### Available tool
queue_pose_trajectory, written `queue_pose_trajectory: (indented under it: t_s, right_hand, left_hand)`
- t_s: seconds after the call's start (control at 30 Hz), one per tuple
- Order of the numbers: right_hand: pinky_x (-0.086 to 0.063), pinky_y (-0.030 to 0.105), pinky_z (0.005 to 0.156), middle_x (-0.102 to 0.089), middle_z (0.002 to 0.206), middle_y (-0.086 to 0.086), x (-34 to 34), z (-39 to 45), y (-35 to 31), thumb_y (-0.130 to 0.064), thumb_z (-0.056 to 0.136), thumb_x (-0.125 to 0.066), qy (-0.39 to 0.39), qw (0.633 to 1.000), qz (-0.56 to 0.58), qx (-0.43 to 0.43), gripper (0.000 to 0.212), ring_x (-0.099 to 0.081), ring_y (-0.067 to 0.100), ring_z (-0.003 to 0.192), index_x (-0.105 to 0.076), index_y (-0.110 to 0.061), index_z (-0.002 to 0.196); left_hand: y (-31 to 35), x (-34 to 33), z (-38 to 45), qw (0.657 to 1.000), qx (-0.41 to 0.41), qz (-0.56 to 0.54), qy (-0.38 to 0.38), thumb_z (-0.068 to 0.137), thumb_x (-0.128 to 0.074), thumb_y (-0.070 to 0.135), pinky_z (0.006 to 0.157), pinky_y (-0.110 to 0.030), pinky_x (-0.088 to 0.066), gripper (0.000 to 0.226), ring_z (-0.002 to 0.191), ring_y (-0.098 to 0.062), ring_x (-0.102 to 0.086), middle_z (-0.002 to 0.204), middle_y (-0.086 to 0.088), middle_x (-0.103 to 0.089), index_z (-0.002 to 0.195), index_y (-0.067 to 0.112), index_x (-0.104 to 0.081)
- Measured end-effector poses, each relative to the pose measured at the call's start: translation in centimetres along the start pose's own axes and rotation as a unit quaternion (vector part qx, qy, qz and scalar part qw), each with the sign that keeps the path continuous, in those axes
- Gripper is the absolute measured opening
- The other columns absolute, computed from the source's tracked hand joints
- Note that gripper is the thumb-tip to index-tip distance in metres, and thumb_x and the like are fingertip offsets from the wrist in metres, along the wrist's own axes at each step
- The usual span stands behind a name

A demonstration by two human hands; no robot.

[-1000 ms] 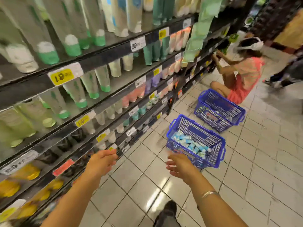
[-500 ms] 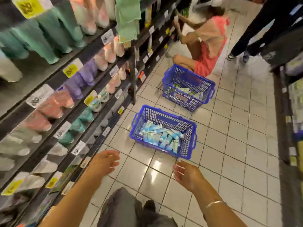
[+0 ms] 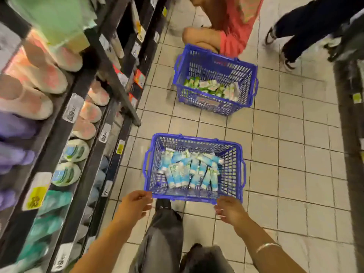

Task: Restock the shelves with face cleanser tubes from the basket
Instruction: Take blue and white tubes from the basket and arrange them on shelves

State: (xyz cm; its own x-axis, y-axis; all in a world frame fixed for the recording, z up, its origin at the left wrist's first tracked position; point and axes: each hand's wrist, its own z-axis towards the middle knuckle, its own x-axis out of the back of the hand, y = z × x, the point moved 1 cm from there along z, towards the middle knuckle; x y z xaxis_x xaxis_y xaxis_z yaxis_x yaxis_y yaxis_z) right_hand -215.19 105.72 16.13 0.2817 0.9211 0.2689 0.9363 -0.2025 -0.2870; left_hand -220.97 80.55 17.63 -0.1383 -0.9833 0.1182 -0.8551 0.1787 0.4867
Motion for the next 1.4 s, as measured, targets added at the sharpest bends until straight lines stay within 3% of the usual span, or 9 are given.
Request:
queue_pose_trajectory:
  t_s: [0.17, 0.3, 0.37, 0.47, 0.57, 0.73, 0.87, 1.07, 1.4]
  right_hand:
    - [-0.035, 0.021, 0.056, -0.052, 0.065, 0.005, -3.9, 9.4, -1.9, -0.005, 0.092, -0.046, 0.004, 0.996, -0.089, 0.019, 0.029, -0.046, 0.016, 0.057, -0.05, -0.017, 0.066]
    - [-0.047, 0.026, 0.073, -0.056, 0.086, 0.006, -7.3, 18.3, -2.0, -0.008, 0.092, -0.05, -0.004, 0.992, -0.123, 0.042, 0.013, -0.053, 0.019, 0.074, -0.06, -0.016, 0.091]
    - [-0.048, 0.031, 0.077, -0.054, 0.092, 0.008, -9.1, 22.8, -1.5, -0.007, 0.091, -0.05, -0.013, 0.989, -0.138, 0.041, 0.018, -0.053, 0.021, 0.081, -0.06, -0.01, 0.106]
    - [-0.034, 0.028, 0.055, -0.05, 0.066, 0.008, -11.2, 29.6, -0.4, -0.003, 0.09, -0.049, -0.022, 0.987, -0.153, 0.042, 0.023, -0.043, 0.02, 0.056, -0.054, -0.013, 0.069]
    - [-0.031, 0.032, 0.06, -0.043, 0.063, 0.015, -12.4, 35.7, 0.7, 0.0, 0.087, -0.048, -0.027, 0.984, -0.171, 0.041, 0.035, -0.04, 0.02, 0.064, -0.041, -0.01, 0.054]
    - [-0.039, 0.032, 0.067, -0.053, 0.085, 0.021, -13.6, 43.3, 1.6, -0.006, 0.089, -0.052, 0.006, 0.993, -0.096, 0.063, 0.021, -0.052, 0.022, 0.082, -0.06, 0.005, 0.105]
    - [-0.049, 0.032, 0.073, -0.053, 0.092, 0.009, -15.1, 47.4, 1.1, -0.009, 0.09, -0.052, 0.013, 0.998, -0.023, 0.049, 0.015, -0.054, 0.024, 0.081, -0.05, -0.012, 0.105]
    - [-0.047, 0.045, 0.097, -0.063, 0.116, 0.018, -18.4, 50.6, -0.5, -0.021, 0.09, -0.055, 0.048, 0.999, 0.005, -0.007, 0.032, -0.059, 0.034, 0.107, -0.058, -0.001, 0.116]
    - [-0.045, 0.033, 0.081, -0.056, 0.123, 0.017, -17.4, 48.3, -0.8, -0.017, 0.09, -0.058, 0.074, 0.995, 0.02, -0.058, 0.043, -0.055, 0.031, 0.113, -0.048, 0.004, 0.125]
  left_hand:
    - [0.7, -0.6, 8.8, 0.998, 0.018, 0.051, -0.008, 0.09, -0.053, 0.005, 0.063, -0.025, -0.04, 0.013, 0.068, -0.016, -0.056, 0.075, -0.005, -0.062, 0.082, 0.013, -0.06]
    - [-0.8, -1.7, 18.4, 0.995, 0.021, 0.098, -0.005, 0.088, -0.054, -0.001, 0.049, -0.015, -0.042, 0.023, 0.06, -0.017, -0.051, 0.065, -0.005, -0.057, 0.071, 0.013, -0.059]
    - [-2.2, -2.8, 22.9, 0.994, 0.034, 0.103, 0.003, 0.079, -0.065, 0.008, 0.063, -0.024, -0.046, 0.02, 0.062, -0.022, -0.052, 0.057, -0.001, -0.059, 0.063, 0.019, -0.062]
    - [-5.5, -4.6, 30.1, 0.992, 0.028, 0.116, 0.03, 0.076, -0.065, 0.016, 0.075, -0.038, -0.042, 0.027, 0.072, -0.023, -0.051, 0.05, -0.001, -0.056, 0.05, 0.019, -0.065]
    - [-8.4, -7.1, 36.1, 0.981, 0.008, 0.191, 0.044, 0.082, -0.064, 0.015, 0.082, -0.045, -0.049, 0.01, 0.082, -0.031, -0.062, 0.077, -0.017, -0.064, 0.087, 0.009, -0.07]
    - [-11.2, -11.9, 44.1, 0.917, -0.016, 0.385, 0.101, 0.088, -0.057, 0.028, 0.088, -0.039, -0.041, 0.041, 0.112, -0.036, -0.053, 0.121, -0.019, -0.059, 0.122, 0.004, -0.055]
    - [-12.2, -13.5, 48.0, 0.923, -0.018, 0.358, 0.14, 0.084, -0.064, 0.022, 0.097, -0.044, -0.042, 0.052, 0.118, -0.038, -0.049, 0.128, -0.023, -0.052, 0.127, 0.002, -0.045]
    - [-11.7, -13.7, 50.0, 0.92, 0.03, 0.377, 0.106, 0.073, -0.075, 0.031, 0.085, -0.035, -0.044, 0.072, 0.118, -0.031, -0.047, 0.131, -0.014, -0.046, 0.131, 0.008, -0.039]
    - [-11.3, -12.2, 44.7, 0.98, 0.028, 0.195, -0.021, 0.081, -0.066, 0.013, 0.066, -0.031, -0.053, 0.034, 0.085, -0.026, -0.063, 0.099, -0.008, -0.06, 0.105, 0.016, -0.043]
